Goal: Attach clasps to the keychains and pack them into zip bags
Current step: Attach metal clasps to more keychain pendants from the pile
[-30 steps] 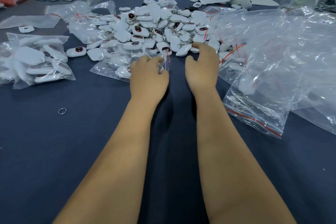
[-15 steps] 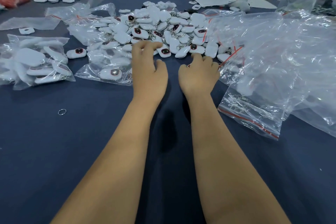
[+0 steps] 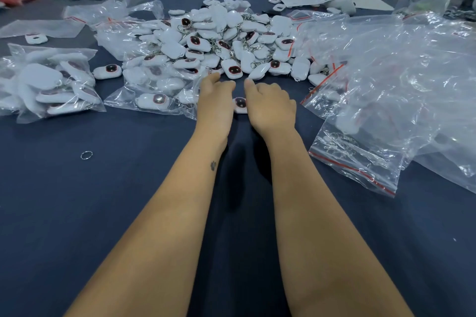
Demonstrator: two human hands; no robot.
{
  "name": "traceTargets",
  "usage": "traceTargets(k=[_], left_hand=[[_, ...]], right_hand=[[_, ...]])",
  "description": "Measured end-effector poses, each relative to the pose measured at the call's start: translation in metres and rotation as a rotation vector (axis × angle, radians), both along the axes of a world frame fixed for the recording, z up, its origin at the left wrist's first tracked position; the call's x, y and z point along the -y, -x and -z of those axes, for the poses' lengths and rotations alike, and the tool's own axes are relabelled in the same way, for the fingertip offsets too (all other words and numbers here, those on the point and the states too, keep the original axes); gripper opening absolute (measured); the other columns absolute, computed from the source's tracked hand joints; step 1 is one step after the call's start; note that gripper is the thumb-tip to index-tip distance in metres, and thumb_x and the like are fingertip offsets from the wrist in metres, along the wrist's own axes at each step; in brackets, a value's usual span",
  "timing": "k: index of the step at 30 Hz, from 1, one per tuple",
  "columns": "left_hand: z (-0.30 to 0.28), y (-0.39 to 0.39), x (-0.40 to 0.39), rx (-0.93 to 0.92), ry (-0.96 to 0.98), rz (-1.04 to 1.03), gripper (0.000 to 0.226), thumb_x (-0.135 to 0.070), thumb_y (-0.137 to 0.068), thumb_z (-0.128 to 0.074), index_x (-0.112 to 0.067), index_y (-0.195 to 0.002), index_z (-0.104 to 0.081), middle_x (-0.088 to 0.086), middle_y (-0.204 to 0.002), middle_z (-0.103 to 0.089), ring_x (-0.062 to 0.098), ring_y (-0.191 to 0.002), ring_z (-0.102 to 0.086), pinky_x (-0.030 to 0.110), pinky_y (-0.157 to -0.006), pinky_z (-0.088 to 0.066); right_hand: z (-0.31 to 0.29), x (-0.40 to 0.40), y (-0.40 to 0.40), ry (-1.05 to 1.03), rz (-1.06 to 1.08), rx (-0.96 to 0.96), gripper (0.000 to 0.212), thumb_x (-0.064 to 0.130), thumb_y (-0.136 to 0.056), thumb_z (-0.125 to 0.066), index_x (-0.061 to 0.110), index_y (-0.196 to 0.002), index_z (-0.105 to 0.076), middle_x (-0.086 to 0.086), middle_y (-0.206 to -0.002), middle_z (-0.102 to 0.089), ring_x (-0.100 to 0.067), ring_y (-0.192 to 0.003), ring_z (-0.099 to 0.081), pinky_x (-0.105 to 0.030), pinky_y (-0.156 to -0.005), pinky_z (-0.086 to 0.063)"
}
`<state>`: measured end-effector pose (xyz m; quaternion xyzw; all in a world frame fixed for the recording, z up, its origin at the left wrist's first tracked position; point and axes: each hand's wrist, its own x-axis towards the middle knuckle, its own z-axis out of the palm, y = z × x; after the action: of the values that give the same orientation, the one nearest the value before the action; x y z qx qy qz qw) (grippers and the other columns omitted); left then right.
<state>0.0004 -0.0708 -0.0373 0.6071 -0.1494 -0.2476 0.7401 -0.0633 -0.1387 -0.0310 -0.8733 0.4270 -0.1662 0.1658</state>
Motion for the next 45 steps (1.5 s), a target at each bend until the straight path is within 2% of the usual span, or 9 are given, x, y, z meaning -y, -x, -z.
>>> traceTargets(k=[5, 9, 12, 16, 19, 22, 26, 35, 45], left_hand=[[0.000, -0.003, 0.001, -0.003, -0.012, 0.045, 0.023, -0.011, -0.094, -0.050, -0.025, -0.111, -0.056, 0.001, -0.114, -0.062, 0.007, -0.090, -0.059, 0.018, -0.077, -0.047], [-0.004, -0.003, -0.003, -0.081, 0.093, 0.034, 0.021, -0.006, -0.094, -0.050, -0.021, -0.091, -0.065, 0.002, -0.094, -0.063, 0.009, -0.081, -0.059, 0.015, -0.069, -0.050], [-0.009, -0.003, -0.006, -0.216, 0.216, 0.004, 0.023, -0.003, -0.093, -0.048, -0.015, -0.082, -0.064, 0.001, -0.081, -0.058, 0.011, -0.073, -0.054, 0.016, -0.065, -0.049], [-0.010, -0.001, -0.009, -0.192, 0.214, 0.031, 0.024, -0.005, -0.092, -0.047, -0.013, -0.076, -0.063, -0.004, -0.066, -0.061, 0.007, -0.061, -0.054, 0.017, -0.058, -0.044], [-0.011, -0.001, -0.011, -0.230, 0.213, 0.076, 0.021, -0.008, -0.093, -0.046, -0.013, -0.078, -0.059, -0.004, -0.061, -0.058, 0.007, -0.052, -0.052, 0.018, -0.050, -0.042], [-0.012, -0.002, -0.013, -0.292, 0.250, 0.092, 0.023, -0.008, -0.095, -0.044, -0.013, -0.079, -0.060, -0.004, -0.059, -0.062, 0.007, -0.050, -0.058, 0.018, -0.050, -0.044], [-0.012, -0.002, -0.012, -0.298, 0.287, 0.102, 0.020, -0.011, -0.097, -0.047, -0.015, -0.089, -0.064, -0.002, -0.071, -0.066, 0.009, -0.060, -0.061, 0.019, -0.054, -0.046], [-0.012, 0.000, -0.014, -0.241, 0.290, 0.141, 0.026, -0.003, -0.097, -0.042, -0.013, -0.083, -0.062, -0.007, -0.056, -0.063, 0.004, -0.053, -0.061, 0.016, -0.049, -0.046], [-0.010, 0.001, -0.012, -0.147, 0.260, 0.162, 0.029, -0.002, -0.096, -0.041, -0.017, -0.090, -0.065, -0.004, -0.070, -0.068, 0.005, -0.065, -0.065, 0.016, -0.058, -0.050]], right_hand=[[-0.007, -0.003, 0.003, -0.169, -0.062, 0.030, 0.027, 0.036, -0.084, -0.051, 0.033, -0.107, -0.067, 0.000, -0.108, -0.043, -0.025, -0.115, -0.043, -0.038, -0.084, -0.023], [-0.005, -0.006, 0.001, -0.185, -0.040, 0.151, 0.021, 0.034, -0.084, -0.056, 0.030, -0.104, -0.064, 0.001, -0.117, -0.048, -0.025, -0.118, -0.042, -0.038, -0.091, -0.027], [-0.001, -0.010, -0.001, -0.281, -0.060, 0.372, 0.014, 0.026, -0.086, -0.059, 0.021, -0.099, -0.055, 0.000, -0.106, -0.059, -0.024, -0.109, -0.047, -0.037, -0.094, -0.039], [-0.003, -0.021, -0.007, -0.502, -0.035, 0.746, 0.017, 0.023, -0.087, -0.069, 0.020, -0.090, -0.052, 0.002, -0.084, -0.061, -0.011, -0.075, -0.057, -0.026, -0.068, -0.045], [-0.004, -0.026, -0.013, -0.724, -0.048, 0.959, 0.016, 0.017, -0.089, -0.069, 0.019, -0.090, -0.054, -0.001, -0.080, -0.068, -0.012, -0.071, -0.062, -0.032, -0.067, -0.052], [-0.001, -0.026, -0.015, -0.801, -0.095, 0.959, 0.019, 0.009, -0.089, -0.065, 0.014, -0.106, -0.057, -0.010, -0.094, -0.072, -0.019, -0.082, -0.066, -0.042, -0.079, -0.056], [-0.002, -0.023, -0.014, -0.838, -0.161, 0.930, 0.038, -0.006, -0.082, -0.057, 0.014, -0.114, -0.059, -0.008, -0.094, -0.072, -0.019, -0.084, -0.067, -0.040, -0.088, -0.055], [-0.001, -0.022, -0.014, -0.875, -0.151, 1.003, 0.047, -0.008, -0.081, -0.053, 0.024, -0.114, -0.060, -0.007, -0.085, -0.066, -0.016, -0.077, -0.059, -0.035, -0.077, -0.051], [0.001, -0.024, -0.014, -0.786, -0.194, 0.961, 0.034, -0.006, -0.090, -0.055, 0.027, -0.099, -0.060, -0.004, -0.078, -0.069, -0.008, -0.067, -0.064, -0.023, -0.067, -0.052]])
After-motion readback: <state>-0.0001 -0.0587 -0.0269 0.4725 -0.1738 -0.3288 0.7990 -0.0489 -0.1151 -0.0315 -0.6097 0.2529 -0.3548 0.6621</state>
